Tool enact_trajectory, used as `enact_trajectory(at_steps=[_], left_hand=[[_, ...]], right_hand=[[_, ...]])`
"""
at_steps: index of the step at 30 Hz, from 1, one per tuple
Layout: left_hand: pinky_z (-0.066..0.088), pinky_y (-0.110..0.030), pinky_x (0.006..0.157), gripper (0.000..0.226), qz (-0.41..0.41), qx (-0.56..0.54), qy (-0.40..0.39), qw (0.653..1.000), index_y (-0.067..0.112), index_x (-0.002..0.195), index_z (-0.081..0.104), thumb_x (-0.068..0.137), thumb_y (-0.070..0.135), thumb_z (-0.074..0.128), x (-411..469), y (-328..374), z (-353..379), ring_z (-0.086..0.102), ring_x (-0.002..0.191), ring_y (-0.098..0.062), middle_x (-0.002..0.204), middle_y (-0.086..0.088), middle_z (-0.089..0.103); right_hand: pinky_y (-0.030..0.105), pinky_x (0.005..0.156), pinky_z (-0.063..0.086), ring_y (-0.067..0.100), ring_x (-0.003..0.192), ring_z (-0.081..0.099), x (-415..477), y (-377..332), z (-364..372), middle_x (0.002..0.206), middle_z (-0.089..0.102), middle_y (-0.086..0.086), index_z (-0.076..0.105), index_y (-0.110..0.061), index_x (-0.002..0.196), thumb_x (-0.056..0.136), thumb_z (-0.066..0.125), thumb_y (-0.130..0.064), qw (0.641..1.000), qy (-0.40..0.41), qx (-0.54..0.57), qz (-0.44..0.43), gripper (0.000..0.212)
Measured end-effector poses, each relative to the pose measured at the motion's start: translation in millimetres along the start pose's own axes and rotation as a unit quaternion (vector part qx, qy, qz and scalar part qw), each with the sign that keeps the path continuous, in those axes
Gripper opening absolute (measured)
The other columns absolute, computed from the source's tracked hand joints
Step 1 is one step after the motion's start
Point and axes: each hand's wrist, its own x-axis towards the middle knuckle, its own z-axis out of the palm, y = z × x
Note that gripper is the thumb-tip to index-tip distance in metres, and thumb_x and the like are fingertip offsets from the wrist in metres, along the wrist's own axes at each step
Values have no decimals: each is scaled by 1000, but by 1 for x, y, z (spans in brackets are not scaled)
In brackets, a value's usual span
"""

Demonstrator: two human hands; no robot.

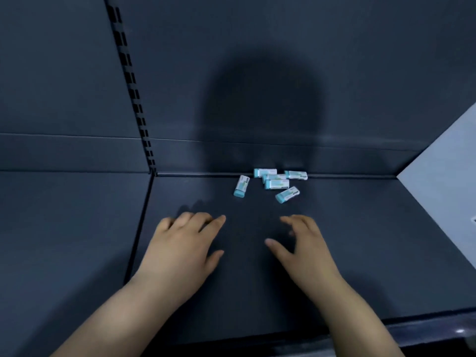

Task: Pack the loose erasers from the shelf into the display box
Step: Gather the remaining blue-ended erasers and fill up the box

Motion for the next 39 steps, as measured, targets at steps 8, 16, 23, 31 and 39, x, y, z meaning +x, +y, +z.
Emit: enact_trajectory(at_steps=[8,16,23,31,39], left_hand=[[52,-38,64,61,-89,47,43,994,16,108,69,53,36,86,13,60,20,67,80,-25,91,-1,70],[51,-39,64,59,-191,69,19,979,16,110,68,56,34,84,-2,68,20,67,81,-25,94,-1,70],[35,-30,93,63,-138,-36,27,989,35,140,33,83,44,57,28,91,25,45,119,-14,131,14,47],[28,-21,90,64,-82,-93,84,989,42,142,20,87,45,51,44,87,31,39,118,-7,129,19,43],[22,-19,91,82,-42,-95,67,992,48,141,16,73,62,60,45,62,19,32,121,-3,132,24,36]], right_hand=[[29,97,30,26,116,37,99,42,-18,124,40,8,48,-14,111,76,67,-46,997,-43,-63,-3,51],[25,73,37,20,95,47,114,45,-20,98,57,0,49,-17,92,75,66,-34,996,-67,-33,-49,30],[28,63,50,20,77,67,73,30,-42,88,70,14,60,-15,83,89,55,-19,846,-290,440,78,8],[26,58,52,23,72,67,56,15,-49,84,70,18,60,1,97,95,45,-23,813,-310,488,74,28],[21,55,41,8,63,58,55,10,-40,71,68,0,63,-5,103,95,45,-15,846,-297,437,77,22]])
